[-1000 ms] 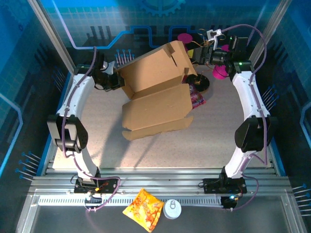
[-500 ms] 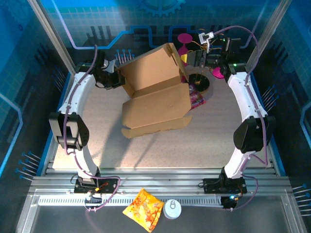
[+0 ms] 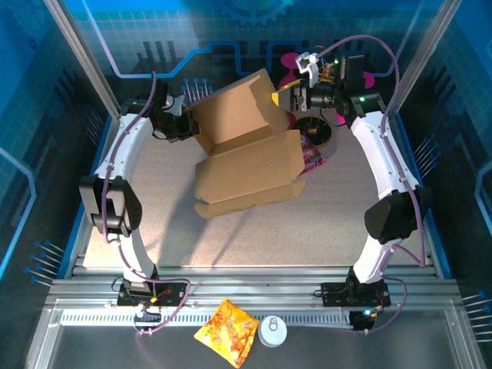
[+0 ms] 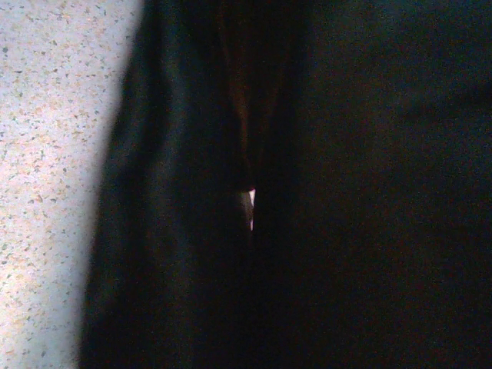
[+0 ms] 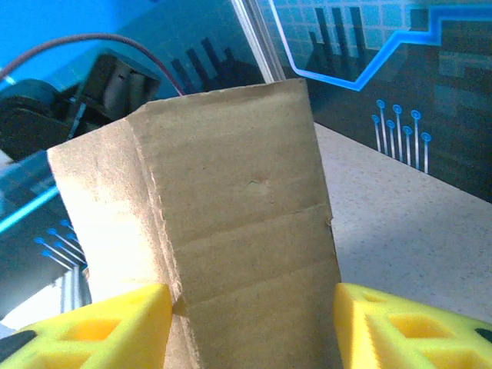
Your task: Fold the paper box
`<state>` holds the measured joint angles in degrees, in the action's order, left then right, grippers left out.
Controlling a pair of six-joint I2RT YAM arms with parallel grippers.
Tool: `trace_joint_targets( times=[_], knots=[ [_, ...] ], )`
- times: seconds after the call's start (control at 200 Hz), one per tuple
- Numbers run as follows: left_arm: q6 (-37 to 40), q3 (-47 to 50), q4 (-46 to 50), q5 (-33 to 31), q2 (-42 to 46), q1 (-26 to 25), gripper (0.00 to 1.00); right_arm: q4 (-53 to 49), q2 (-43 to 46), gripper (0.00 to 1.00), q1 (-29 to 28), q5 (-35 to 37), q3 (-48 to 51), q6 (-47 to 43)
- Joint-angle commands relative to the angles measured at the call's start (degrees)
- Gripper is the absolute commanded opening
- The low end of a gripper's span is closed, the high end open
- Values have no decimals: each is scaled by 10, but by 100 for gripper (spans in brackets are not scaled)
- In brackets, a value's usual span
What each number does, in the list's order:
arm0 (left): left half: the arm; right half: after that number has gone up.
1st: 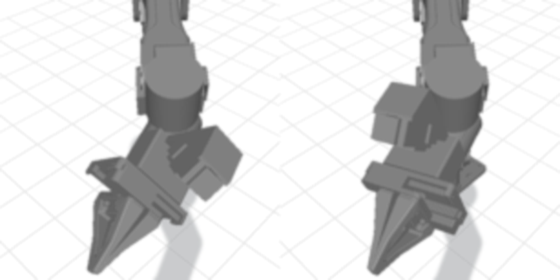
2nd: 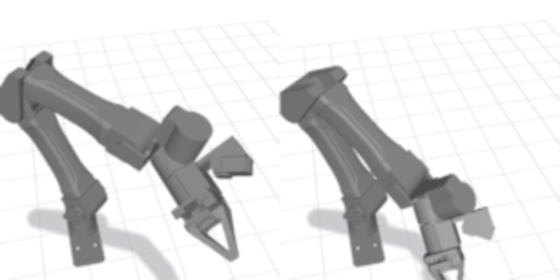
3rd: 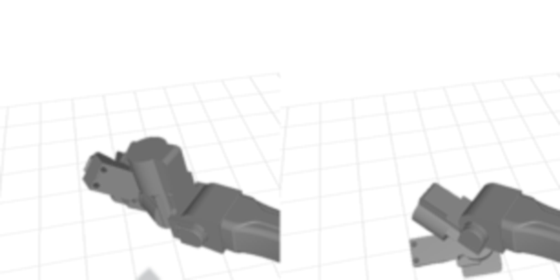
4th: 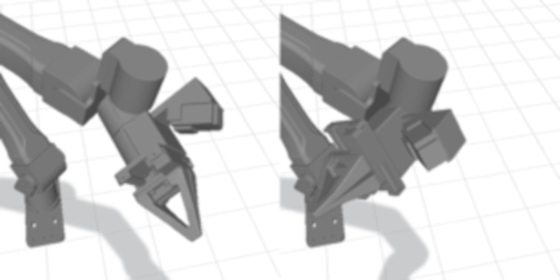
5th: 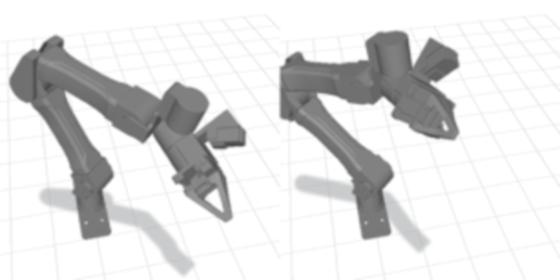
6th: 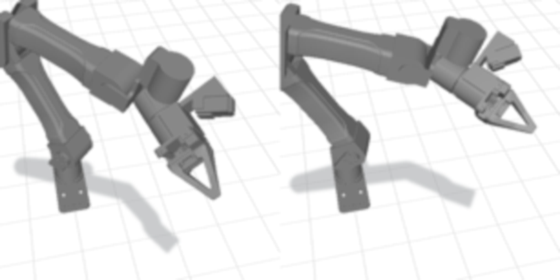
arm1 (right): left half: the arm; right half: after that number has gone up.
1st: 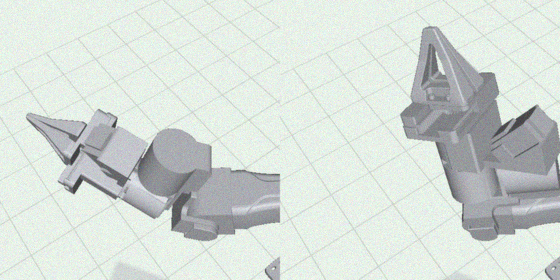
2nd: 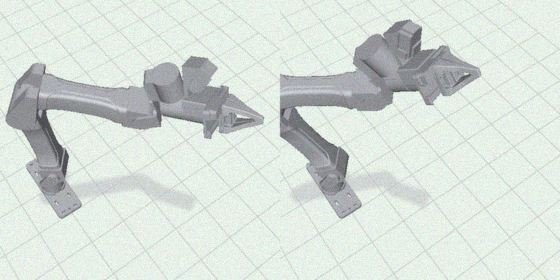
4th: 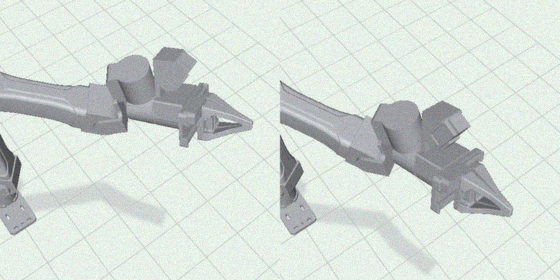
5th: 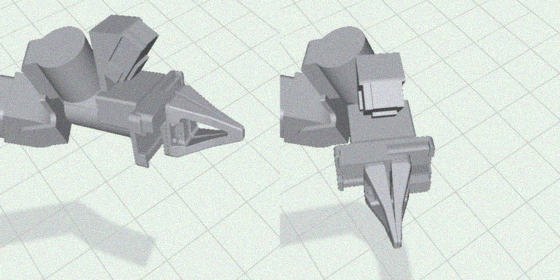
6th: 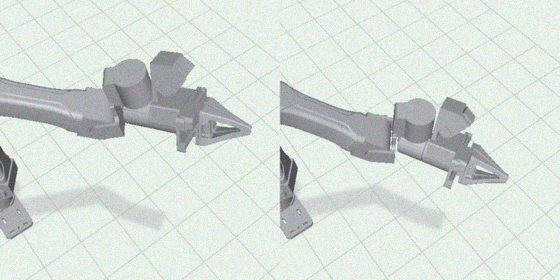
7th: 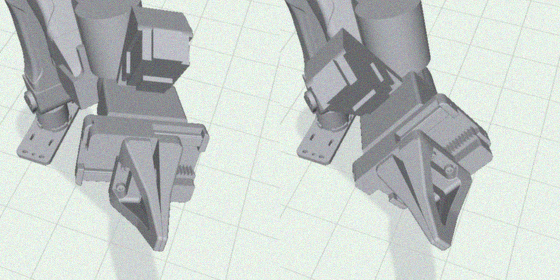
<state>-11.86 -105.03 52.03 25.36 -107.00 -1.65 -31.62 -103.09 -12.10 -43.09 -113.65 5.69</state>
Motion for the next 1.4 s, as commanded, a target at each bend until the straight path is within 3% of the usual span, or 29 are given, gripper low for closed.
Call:
trace_joint_targets(
  times=[0.0,0.38,0.615,0.8,1.146,1.391],
  knots=[
    [6,-24,8,16,3,-3,0,-27,12,58,-15,71,-11,-47],
    [6,-13,4,15,16,-5,0,-42,12,65,-54,224,-24,-116],
    [13,-8,6,7,27,-9,0,-52,-21,63,-78,306,-61,-138],
    [12,0,2,2,37,-9,0,-70,-58,53,-106,410,-115,-156],
    [9,2,0,-7,45,-11,0,-74,-96,44,-138,517,-141,-170],
    [-7,-11,10,-24,42,-17,0,-72,-96,21,-155,607,-144,-173]
  ],
)
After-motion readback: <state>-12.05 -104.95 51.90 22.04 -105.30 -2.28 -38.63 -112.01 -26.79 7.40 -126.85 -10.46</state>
